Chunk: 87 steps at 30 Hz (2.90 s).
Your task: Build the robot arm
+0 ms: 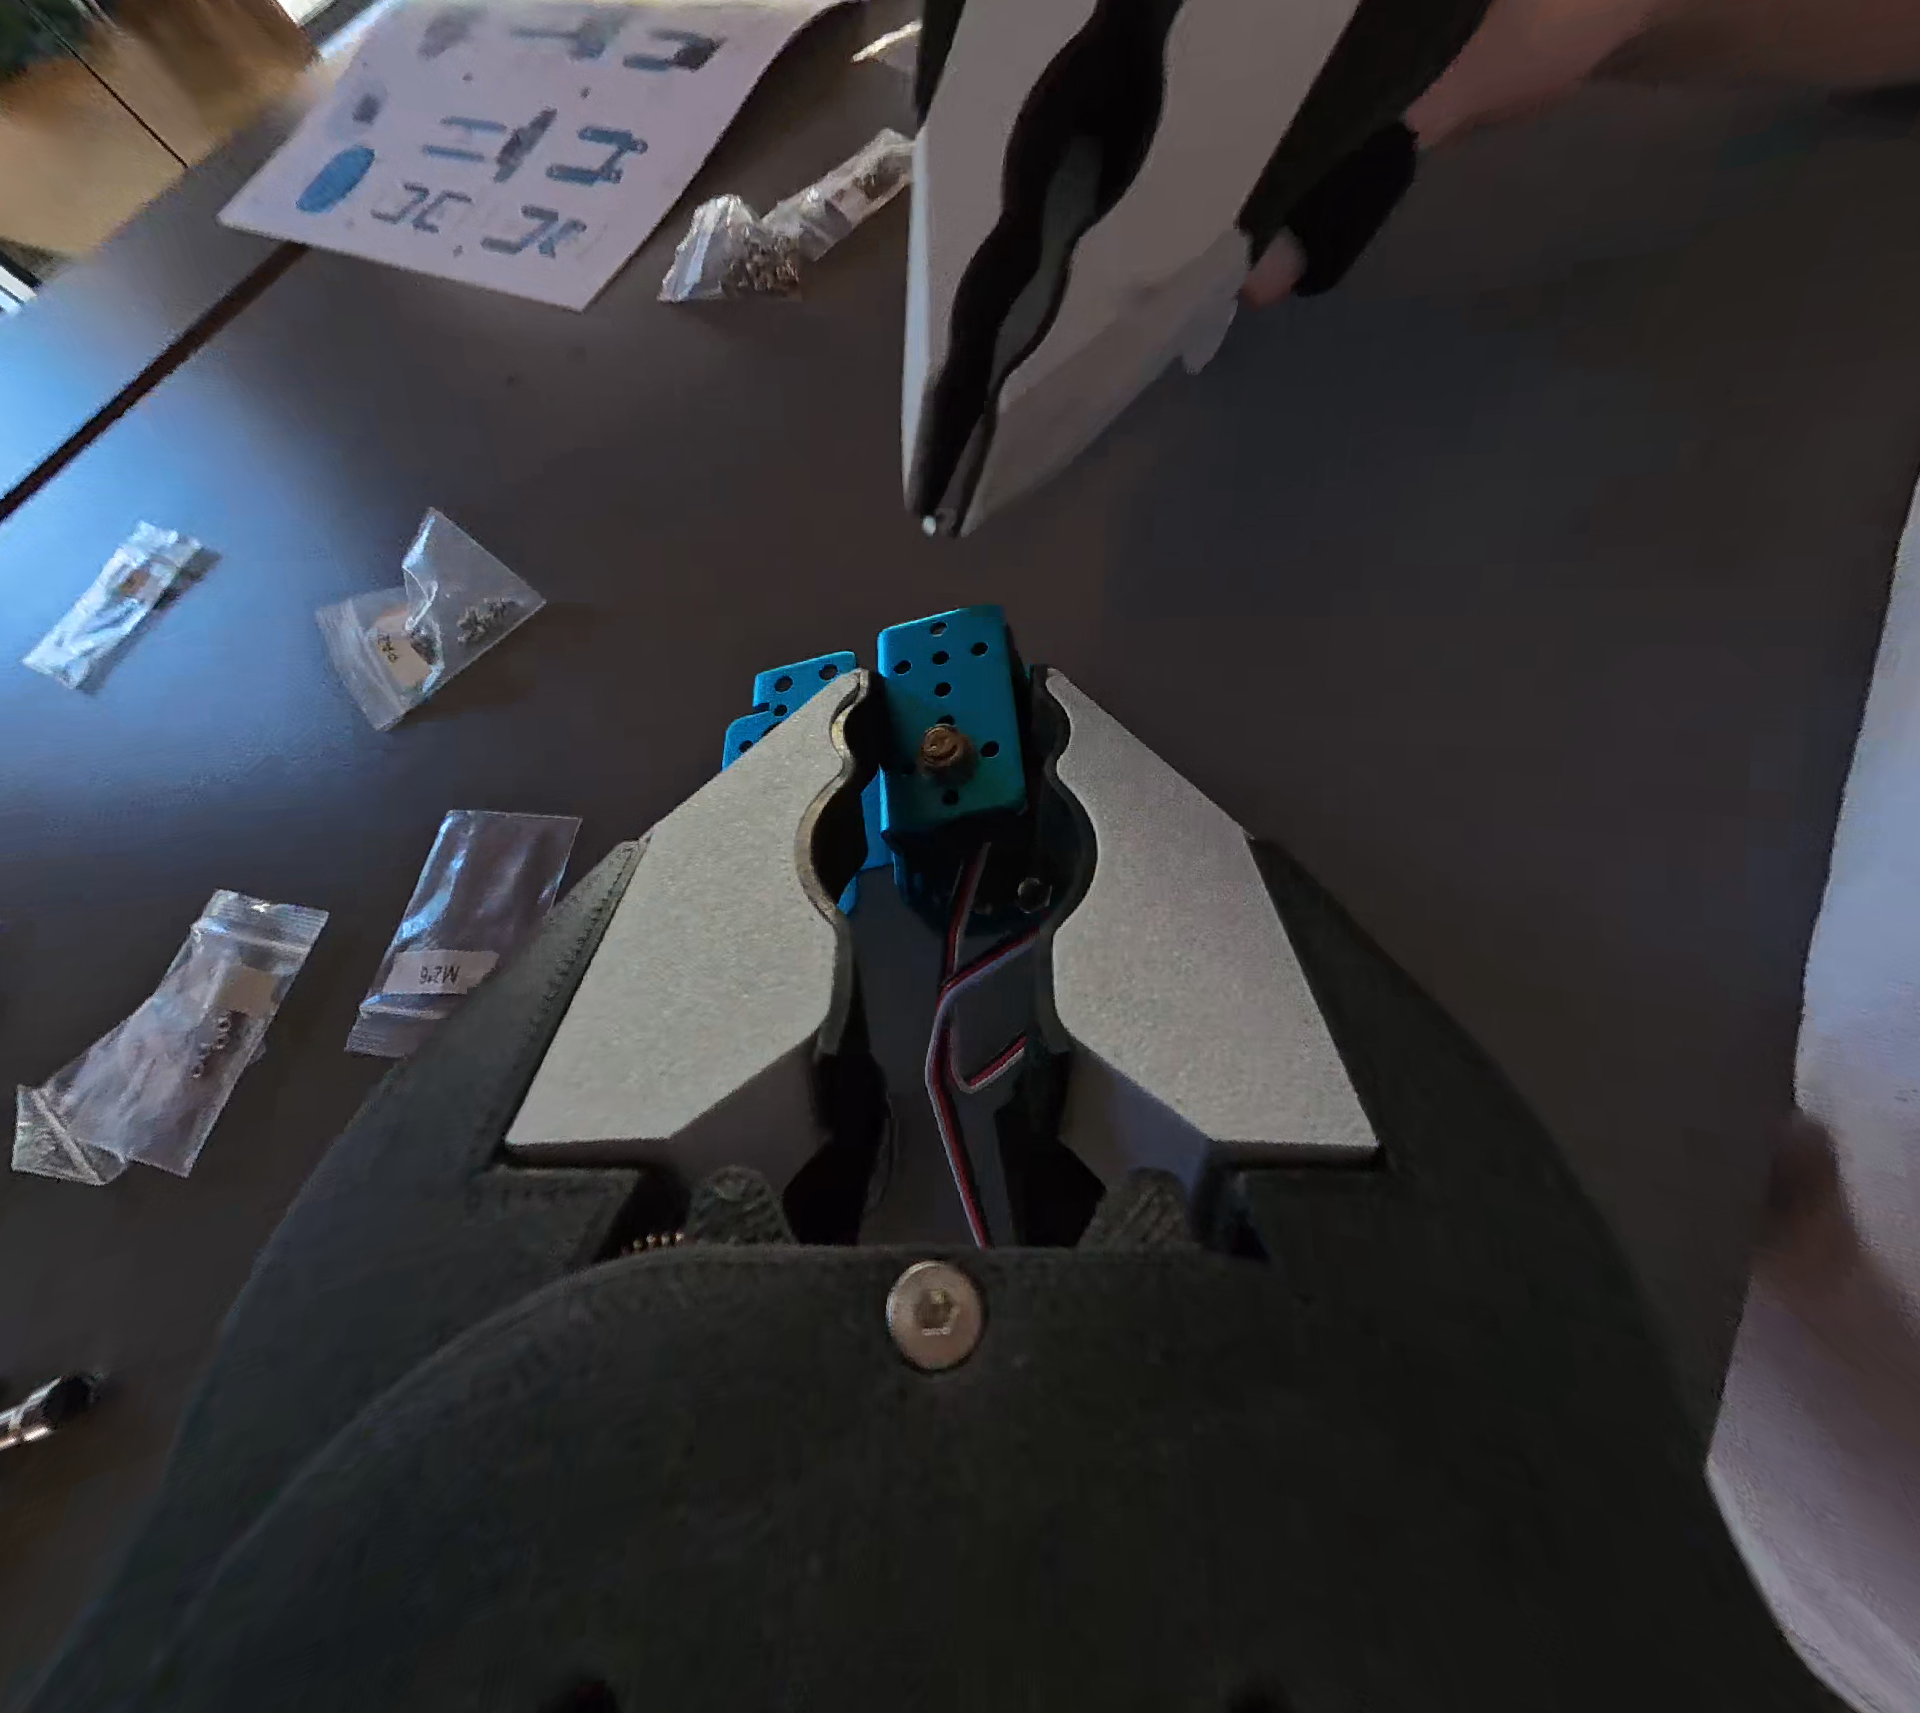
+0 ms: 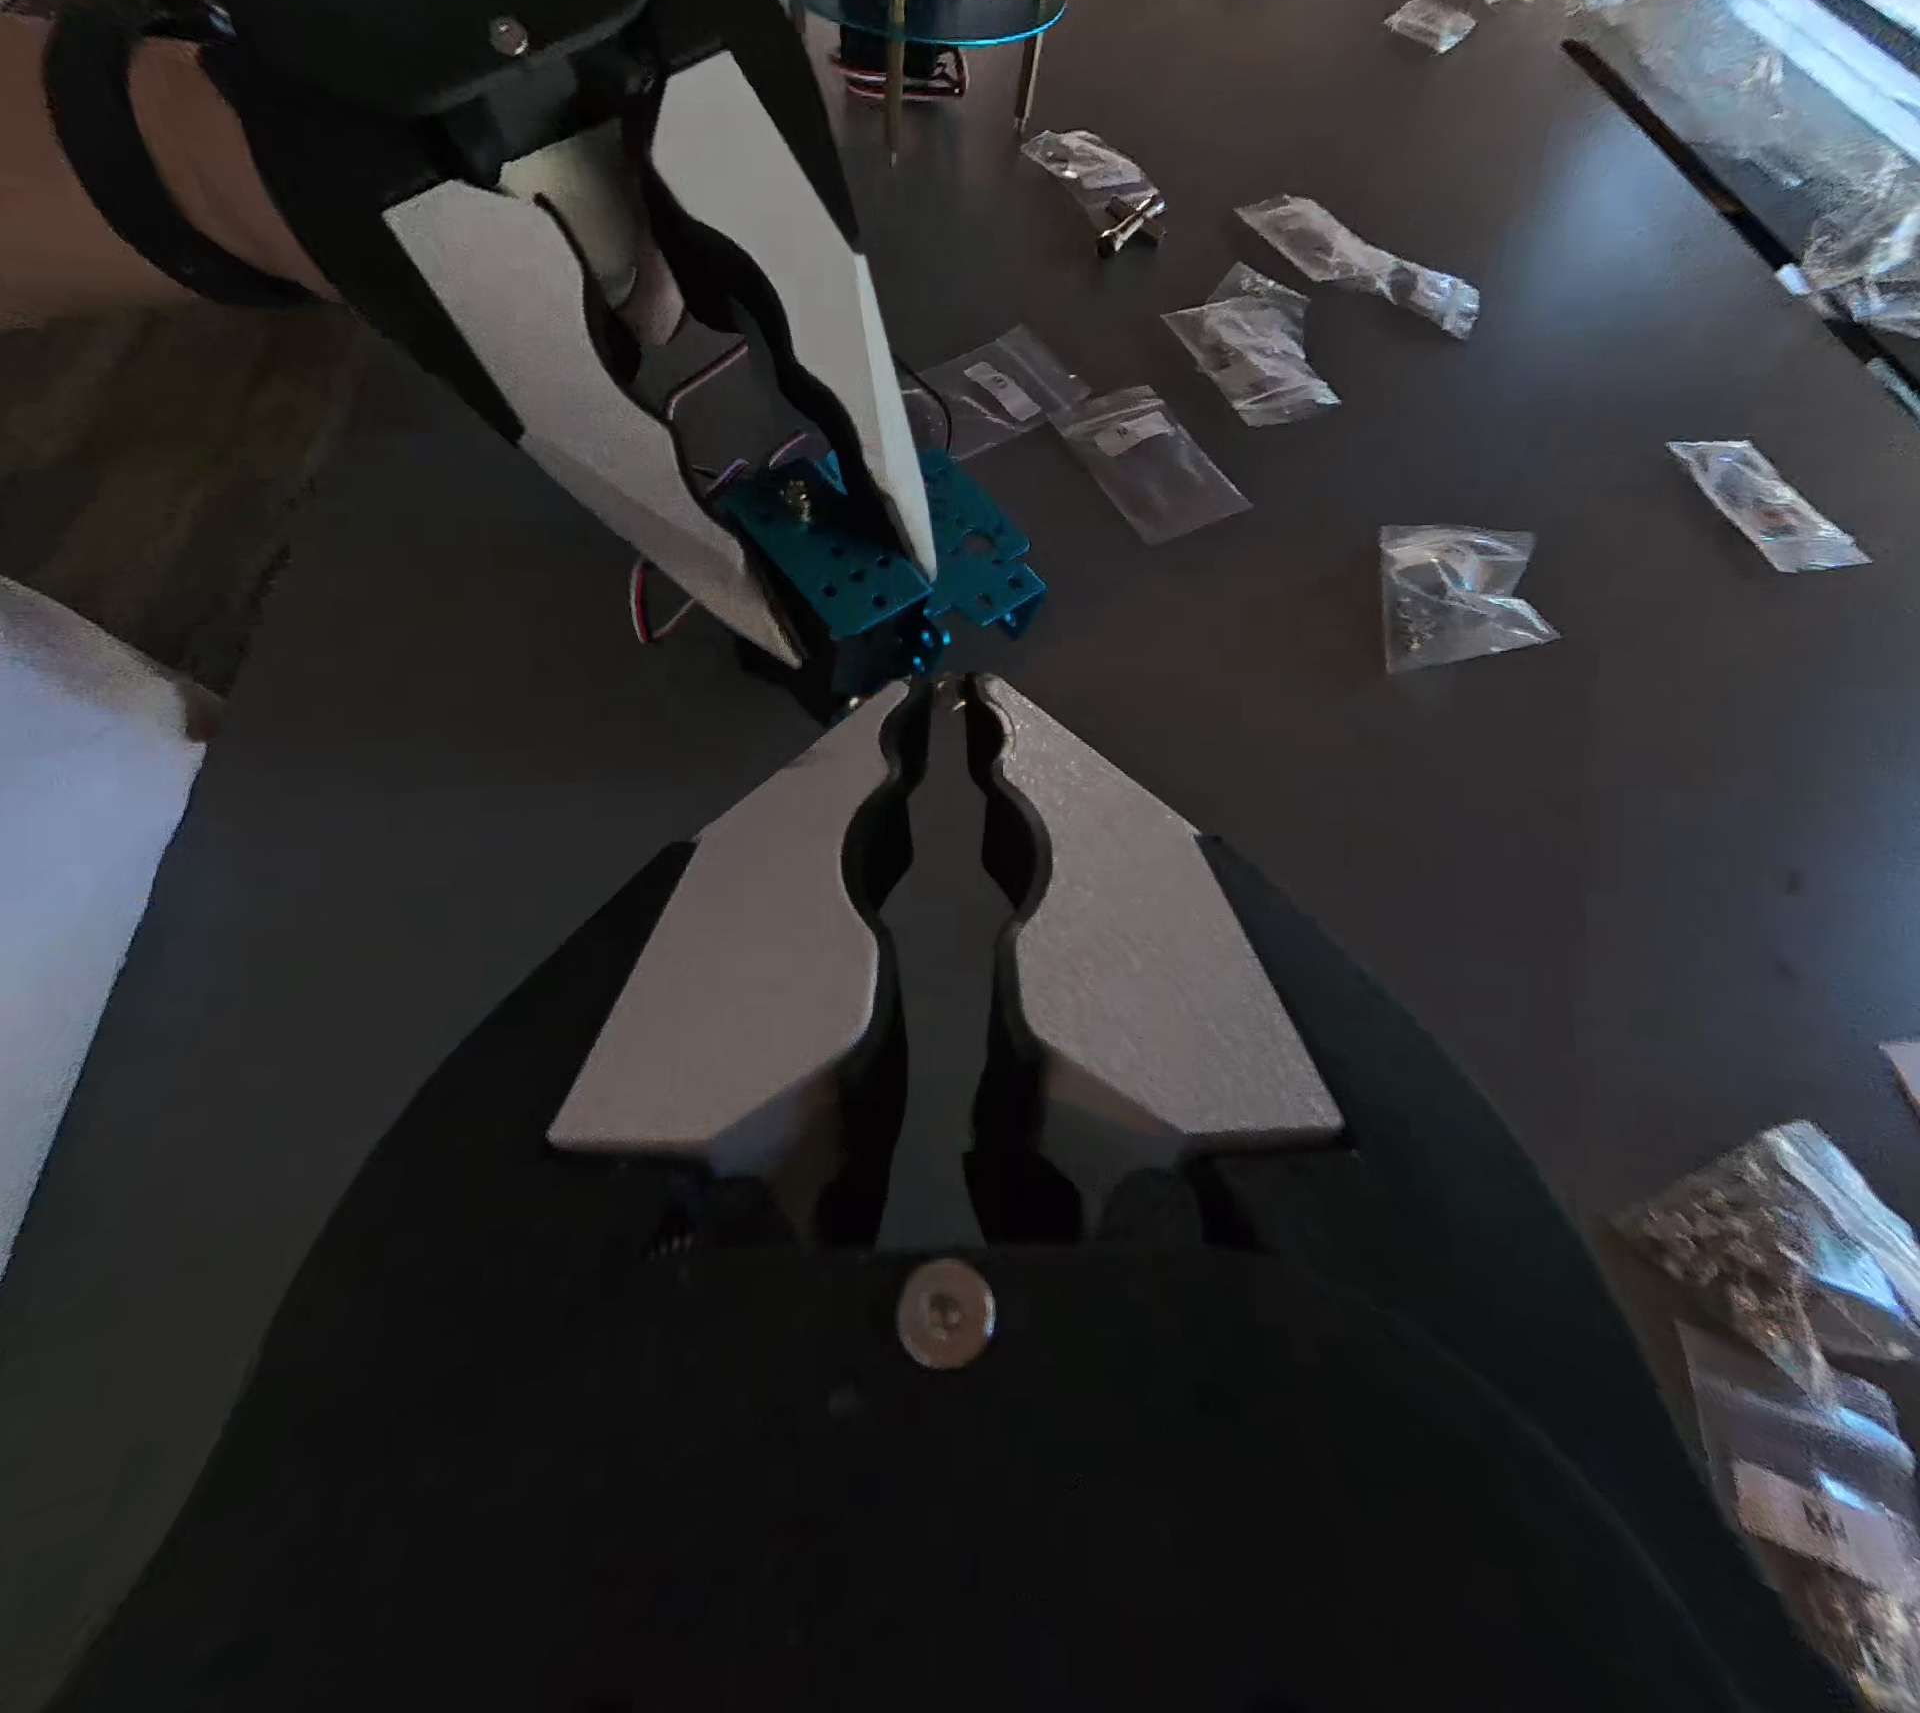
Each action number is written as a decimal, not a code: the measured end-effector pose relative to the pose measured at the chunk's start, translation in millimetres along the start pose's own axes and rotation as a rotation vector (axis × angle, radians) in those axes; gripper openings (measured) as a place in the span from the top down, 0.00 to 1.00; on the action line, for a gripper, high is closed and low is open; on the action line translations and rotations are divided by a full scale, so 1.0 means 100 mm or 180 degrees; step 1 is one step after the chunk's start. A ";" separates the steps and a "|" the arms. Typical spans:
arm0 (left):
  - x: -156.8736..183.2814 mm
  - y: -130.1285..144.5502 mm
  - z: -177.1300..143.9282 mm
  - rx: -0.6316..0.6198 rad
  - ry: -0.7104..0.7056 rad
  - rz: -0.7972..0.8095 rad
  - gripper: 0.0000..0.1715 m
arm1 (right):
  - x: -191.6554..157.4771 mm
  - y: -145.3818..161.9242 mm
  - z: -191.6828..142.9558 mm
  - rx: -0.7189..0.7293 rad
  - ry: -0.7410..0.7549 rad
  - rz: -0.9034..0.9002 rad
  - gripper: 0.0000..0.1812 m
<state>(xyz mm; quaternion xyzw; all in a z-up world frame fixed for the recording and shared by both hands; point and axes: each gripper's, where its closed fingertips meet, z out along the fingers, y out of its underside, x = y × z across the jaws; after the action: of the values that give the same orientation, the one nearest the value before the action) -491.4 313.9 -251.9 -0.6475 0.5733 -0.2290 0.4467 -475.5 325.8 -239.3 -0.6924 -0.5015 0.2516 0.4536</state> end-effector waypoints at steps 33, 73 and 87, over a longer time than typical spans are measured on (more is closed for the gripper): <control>0.10 0.04 -0.16 0.0317 0.0216 -0.0044 0.84 | -0.33 0.10 0.33 -0.0179 -0.0661 0.0220 0.96; 0.14 0.12 -0.32 0.0444 0.0360 0.0342 0.84 | -0.37 -0.05 0.35 -0.0055 -0.0785 -0.0057 0.96; 0.16 0.18 -0.41 0.0447 0.0528 0.0386 0.83 | -0.50 -0.06 0.41 -0.0096 -0.0863 0.0063 0.97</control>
<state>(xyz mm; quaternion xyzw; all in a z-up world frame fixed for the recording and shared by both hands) -530.8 286.9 -250.2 -0.5576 0.6289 -0.2940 0.4551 -529.6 295.7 -257.8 -0.6637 -0.5551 0.3399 0.3687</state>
